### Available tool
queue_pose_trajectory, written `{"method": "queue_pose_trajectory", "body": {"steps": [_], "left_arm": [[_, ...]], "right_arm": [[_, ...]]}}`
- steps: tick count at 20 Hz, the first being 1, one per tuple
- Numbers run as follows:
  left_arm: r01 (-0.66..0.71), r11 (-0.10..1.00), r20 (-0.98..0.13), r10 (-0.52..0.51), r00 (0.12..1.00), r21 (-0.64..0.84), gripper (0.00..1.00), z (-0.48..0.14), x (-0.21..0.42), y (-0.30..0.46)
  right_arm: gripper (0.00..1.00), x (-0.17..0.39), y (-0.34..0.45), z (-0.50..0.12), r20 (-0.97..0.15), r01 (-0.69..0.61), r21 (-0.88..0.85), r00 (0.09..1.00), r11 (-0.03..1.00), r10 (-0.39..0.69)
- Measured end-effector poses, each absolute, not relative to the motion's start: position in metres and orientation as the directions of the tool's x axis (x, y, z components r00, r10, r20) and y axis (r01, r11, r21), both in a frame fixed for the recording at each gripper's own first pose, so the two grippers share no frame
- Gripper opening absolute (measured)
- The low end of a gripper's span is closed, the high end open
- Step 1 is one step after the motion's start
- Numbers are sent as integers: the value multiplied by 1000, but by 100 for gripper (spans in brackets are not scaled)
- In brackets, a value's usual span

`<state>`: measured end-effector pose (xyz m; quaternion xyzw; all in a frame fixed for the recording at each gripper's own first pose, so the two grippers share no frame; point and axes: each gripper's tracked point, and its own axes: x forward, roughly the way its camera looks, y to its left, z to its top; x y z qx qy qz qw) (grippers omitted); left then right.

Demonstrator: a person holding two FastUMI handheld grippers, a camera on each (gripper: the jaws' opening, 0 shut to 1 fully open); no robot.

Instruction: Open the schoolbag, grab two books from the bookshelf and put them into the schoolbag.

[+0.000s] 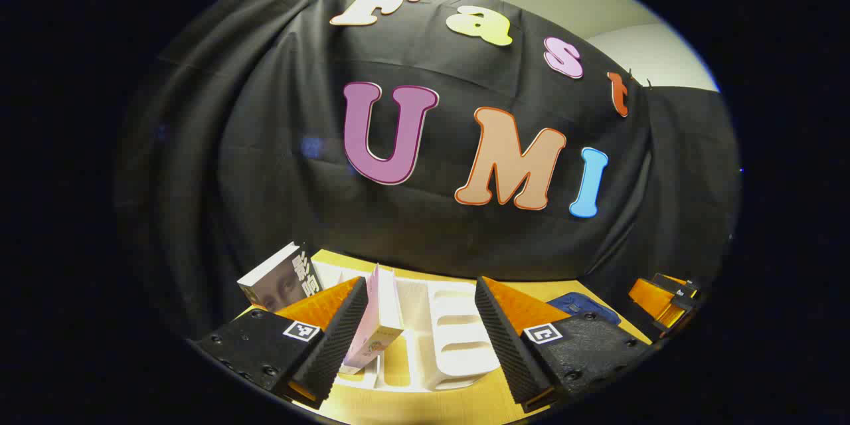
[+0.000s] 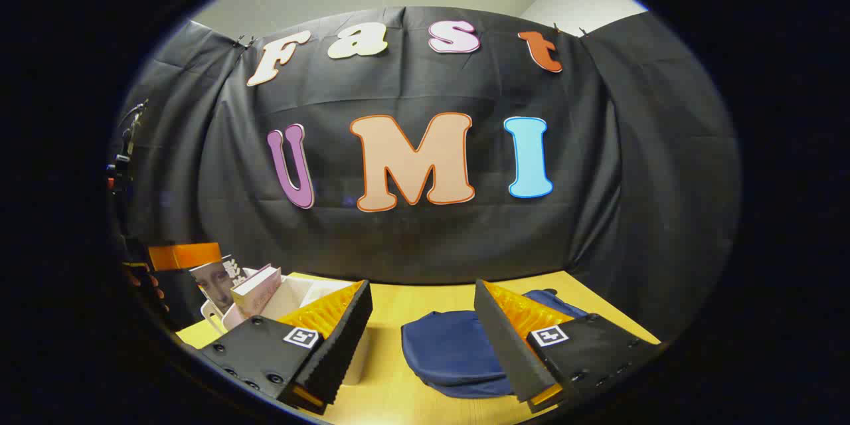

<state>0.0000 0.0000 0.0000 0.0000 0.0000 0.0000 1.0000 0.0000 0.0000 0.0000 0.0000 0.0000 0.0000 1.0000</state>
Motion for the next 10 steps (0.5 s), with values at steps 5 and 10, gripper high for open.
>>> {"method": "queue_pose_trajectory", "body": {"steps": [5,10], "left_arm": [[10,999,-13,-10,1000,31,95,-11,-4,-13],[31,998,-32,-29,999,58,95,-21,-11,-24]], "right_arm": [[100,-3,-1,-1,-13,-13,-26,1000,1000,12],[100,-7,-5,-1,-11,-4,-44,1000,999,4]]}}
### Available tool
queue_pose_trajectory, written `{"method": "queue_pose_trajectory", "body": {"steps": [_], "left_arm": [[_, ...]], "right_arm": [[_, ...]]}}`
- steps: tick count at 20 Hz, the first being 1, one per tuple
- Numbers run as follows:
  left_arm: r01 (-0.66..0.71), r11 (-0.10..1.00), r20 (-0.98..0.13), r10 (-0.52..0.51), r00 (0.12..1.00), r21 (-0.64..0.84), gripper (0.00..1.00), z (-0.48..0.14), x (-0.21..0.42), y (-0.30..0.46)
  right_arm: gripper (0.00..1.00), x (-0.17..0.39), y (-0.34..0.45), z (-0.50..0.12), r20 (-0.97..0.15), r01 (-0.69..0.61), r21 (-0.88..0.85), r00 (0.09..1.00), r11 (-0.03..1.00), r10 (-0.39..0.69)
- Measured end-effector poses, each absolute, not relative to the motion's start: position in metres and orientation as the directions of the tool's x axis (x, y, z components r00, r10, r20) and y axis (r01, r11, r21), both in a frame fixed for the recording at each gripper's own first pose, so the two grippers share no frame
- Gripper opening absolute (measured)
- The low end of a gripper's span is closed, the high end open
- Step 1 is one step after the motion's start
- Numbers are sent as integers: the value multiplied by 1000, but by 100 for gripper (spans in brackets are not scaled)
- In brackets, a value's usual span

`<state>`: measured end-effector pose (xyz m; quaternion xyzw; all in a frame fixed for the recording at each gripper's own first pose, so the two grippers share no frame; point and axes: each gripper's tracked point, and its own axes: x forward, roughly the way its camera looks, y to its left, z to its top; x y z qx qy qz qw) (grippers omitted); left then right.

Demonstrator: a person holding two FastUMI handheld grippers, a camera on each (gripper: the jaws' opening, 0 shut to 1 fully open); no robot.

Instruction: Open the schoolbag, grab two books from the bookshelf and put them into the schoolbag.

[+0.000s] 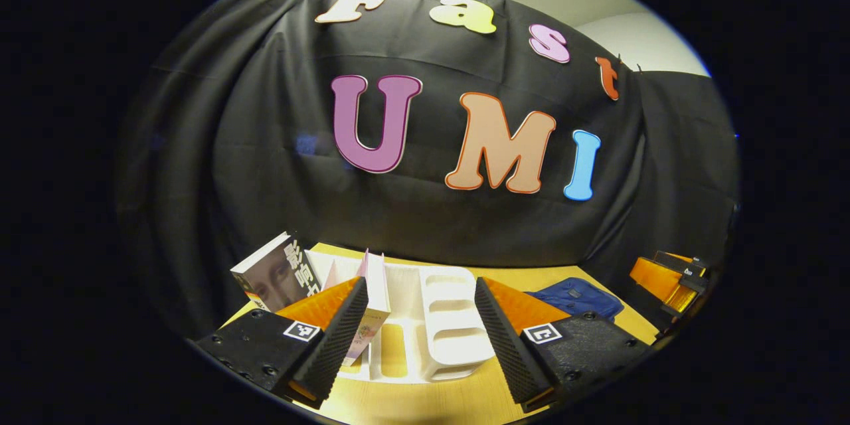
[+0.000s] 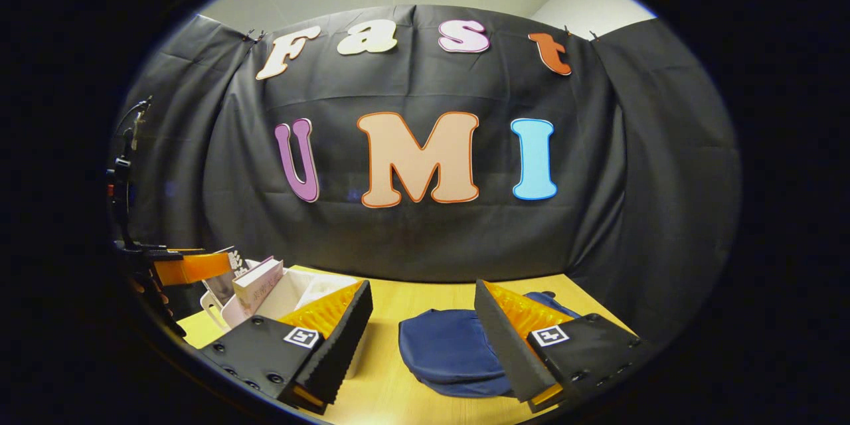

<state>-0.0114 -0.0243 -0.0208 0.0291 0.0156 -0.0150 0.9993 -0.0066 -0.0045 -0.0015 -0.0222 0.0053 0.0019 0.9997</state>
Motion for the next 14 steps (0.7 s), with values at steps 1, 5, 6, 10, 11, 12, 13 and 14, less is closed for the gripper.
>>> {"method": "queue_pose_trajectory", "body": {"steps": [1,5,6,10,11,12,13,14], "left_arm": [[35,998,-35,-33,999,59,95,-23,-12,-25],[28,998,-48,-25,999,58,95,-27,-16,-24],[27,998,-48,-24,999,58,95,-26,-15,-24],[18,998,-57,-15,998,60,95,-29,-14,-23],[15,998,-62,-12,998,58,95,-31,-14,-22],[14,998,-66,-10,998,58,95,-32,-14,-22],[13,998,-69,-8,998,61,95,-33,-15,-22],[9,998,-71,-4,997,66,92,-33,-16,-21]], "right_arm": [[100,-8,-6,-2,-11,-3,-47,1000,999,3],[100,-8,-16,-5,-20,20,-46,1000,999,-21],[100,-8,-19,-5,-20,25,-46,999,999,-26],[98,-7,-30,-8,-29,45,-68,998,997,-47],[98,-7,-31,-10,-31,49,-73,998,996,-51],[98,-7,-33,-12,-34,53,-81,998,995,-55],[98,-5,-35,-15,-39,56,-90,997,994,-60],[98,-5,-38,-19,-42,63,-103,997,993,-68]]}}
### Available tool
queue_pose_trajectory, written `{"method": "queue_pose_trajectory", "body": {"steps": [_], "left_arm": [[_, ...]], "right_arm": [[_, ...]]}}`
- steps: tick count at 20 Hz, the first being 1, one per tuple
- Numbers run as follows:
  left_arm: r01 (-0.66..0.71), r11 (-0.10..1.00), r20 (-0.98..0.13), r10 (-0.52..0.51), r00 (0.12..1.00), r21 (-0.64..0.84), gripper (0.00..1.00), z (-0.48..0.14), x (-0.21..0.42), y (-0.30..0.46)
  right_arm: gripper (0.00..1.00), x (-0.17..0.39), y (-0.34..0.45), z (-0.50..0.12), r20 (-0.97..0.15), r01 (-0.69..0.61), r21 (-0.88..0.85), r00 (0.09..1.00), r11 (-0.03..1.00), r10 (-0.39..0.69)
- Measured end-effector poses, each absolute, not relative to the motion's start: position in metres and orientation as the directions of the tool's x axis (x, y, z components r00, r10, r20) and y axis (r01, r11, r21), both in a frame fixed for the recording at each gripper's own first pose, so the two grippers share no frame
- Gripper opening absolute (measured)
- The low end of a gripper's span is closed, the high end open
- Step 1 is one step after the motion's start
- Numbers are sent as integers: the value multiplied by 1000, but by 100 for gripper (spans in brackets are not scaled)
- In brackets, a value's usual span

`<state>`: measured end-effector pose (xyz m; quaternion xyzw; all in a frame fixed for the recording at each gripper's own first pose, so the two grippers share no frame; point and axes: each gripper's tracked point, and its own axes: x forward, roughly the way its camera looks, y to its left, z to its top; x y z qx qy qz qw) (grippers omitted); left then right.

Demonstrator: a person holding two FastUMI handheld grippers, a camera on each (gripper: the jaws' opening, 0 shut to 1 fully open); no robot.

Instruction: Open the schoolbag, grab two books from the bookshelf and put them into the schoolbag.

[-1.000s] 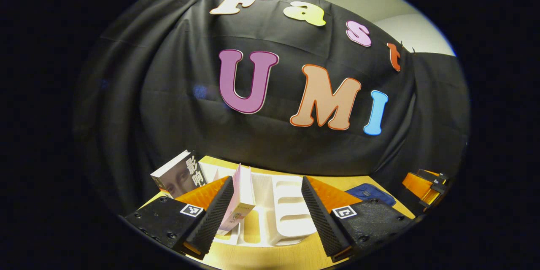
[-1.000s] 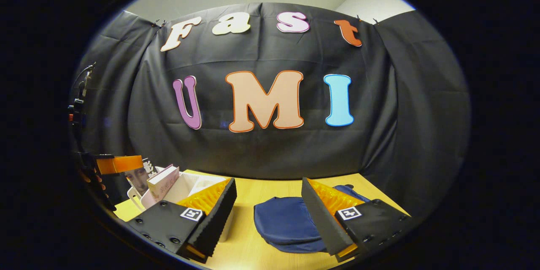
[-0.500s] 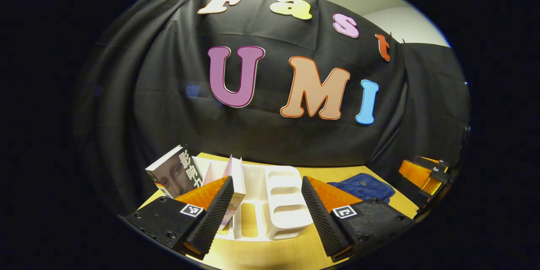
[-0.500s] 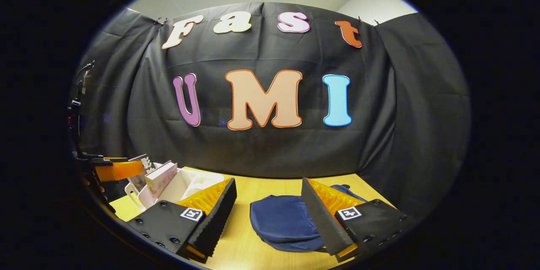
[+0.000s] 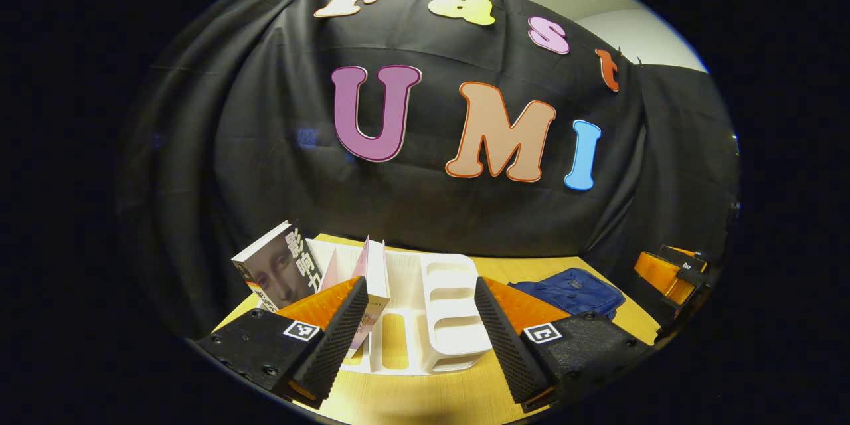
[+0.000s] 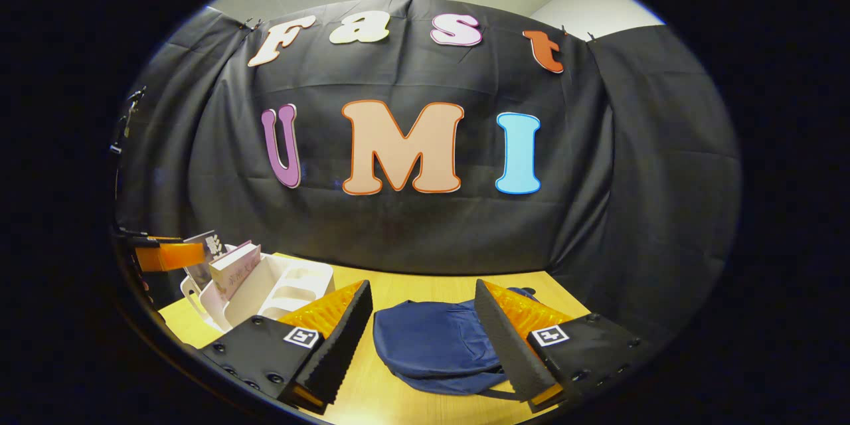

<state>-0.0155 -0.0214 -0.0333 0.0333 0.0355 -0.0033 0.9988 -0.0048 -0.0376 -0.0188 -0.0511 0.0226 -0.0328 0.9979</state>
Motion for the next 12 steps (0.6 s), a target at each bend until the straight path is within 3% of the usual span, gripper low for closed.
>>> {"method": "queue_pose_trajectory", "body": {"steps": [2,9,10,12], "left_arm": [[4,997,-75,2,997,80,95,-34,-15,-20],[-15,996,-89,23,996,92,95,-38,-9,-15],[-17,995,-93,26,995,95,92,-38,-8,-14],[-24,994,-98,34,995,103,95,-39,-7,-14]], "right_arm": [[98,-3,-43,-28,-50,81,-142,995,987,-89],[100,-3,-58,-71,-81,65,-423,991,904,-110],[100,-3,-61,-77,-91,55,-444,990,894,-106],[94,-8,-63,-95,-113,26,-499,989,866,-95]]}}
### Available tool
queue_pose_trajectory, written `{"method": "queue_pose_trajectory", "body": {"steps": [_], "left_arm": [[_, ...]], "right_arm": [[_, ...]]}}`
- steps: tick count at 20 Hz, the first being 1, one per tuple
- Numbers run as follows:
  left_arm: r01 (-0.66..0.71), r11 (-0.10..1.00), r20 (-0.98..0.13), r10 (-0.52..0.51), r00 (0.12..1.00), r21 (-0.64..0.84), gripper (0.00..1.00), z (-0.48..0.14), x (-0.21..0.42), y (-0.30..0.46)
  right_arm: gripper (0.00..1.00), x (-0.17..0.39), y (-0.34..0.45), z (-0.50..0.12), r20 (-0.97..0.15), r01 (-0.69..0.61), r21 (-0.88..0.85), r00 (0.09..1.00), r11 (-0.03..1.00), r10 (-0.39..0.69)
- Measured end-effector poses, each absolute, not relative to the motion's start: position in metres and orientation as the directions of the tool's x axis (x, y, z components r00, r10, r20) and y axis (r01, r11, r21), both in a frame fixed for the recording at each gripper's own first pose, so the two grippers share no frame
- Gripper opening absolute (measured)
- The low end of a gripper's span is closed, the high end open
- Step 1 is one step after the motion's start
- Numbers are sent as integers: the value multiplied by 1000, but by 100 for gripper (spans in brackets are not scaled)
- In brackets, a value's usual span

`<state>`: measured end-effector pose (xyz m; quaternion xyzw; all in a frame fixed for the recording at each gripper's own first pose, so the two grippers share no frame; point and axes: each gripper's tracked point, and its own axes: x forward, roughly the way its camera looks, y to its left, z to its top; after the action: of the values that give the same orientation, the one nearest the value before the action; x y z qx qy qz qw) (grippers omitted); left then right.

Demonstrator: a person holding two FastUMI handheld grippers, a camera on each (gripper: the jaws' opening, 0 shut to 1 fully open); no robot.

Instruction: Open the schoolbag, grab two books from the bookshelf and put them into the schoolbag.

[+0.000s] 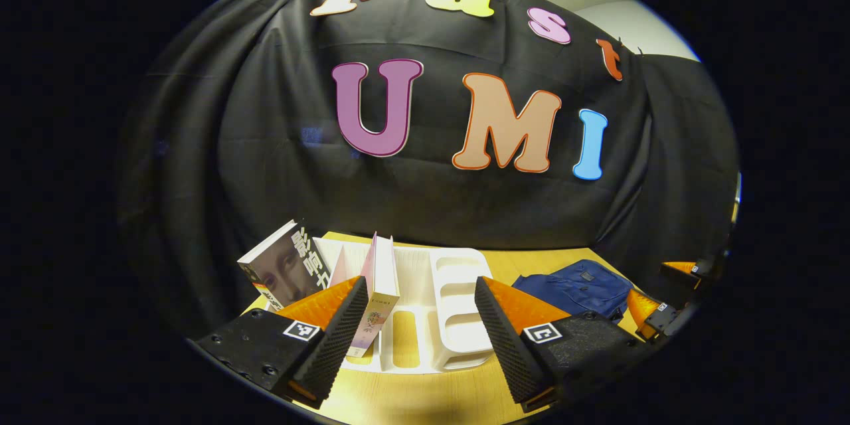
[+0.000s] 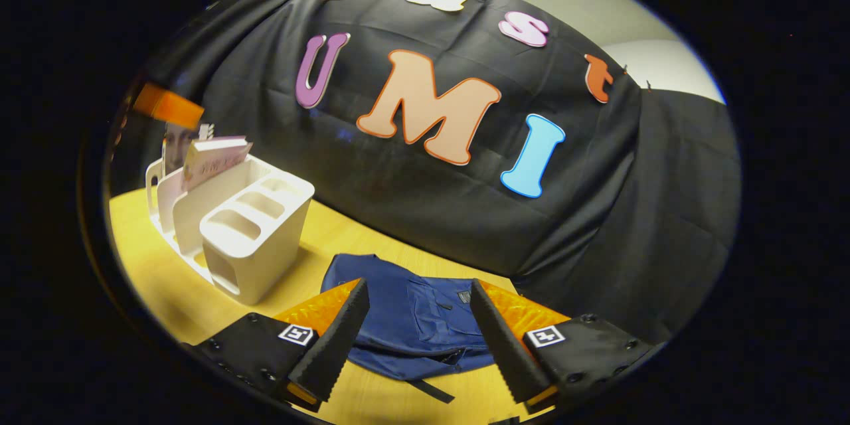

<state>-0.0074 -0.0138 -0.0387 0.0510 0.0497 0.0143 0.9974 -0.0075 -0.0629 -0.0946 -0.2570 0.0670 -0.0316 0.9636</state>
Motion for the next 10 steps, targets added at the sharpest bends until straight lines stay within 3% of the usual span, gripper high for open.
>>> {"method": "queue_pose_trajectory", "body": {"steps": [1,4,5,8,9,10], "left_arm": [[-28,994,-101,39,994,108,95,-40,-7,-12],[-37,992,-114,51,992,122,95,-44,-8,-10],[-41,991,-116,56,992,126,95,-45,-9,-9],[-60,990,-122,76,990,130,92,-46,-9,-4],[-68,989,-122,84,989,131,95,-47,-9,-1],[-77,988,-124,94,988,135,95,-46,-8,1]], "right_arm": [[91,-8,-64,-104,-121,16,-536,988,844,-95],[100,-5,-71,-131,-151,-23,-629,984,777,-93],[95,-5,-73,-139,-161,-33,-655,982,755,-97],[97,-4,-76,-164,-170,-52,-732,979,680,-108],[97,-5,-78,-171,-171,-60,-756,979,652,-109],[91,-2,-79,-177,-173,-69,-779,979,624,-108]]}}
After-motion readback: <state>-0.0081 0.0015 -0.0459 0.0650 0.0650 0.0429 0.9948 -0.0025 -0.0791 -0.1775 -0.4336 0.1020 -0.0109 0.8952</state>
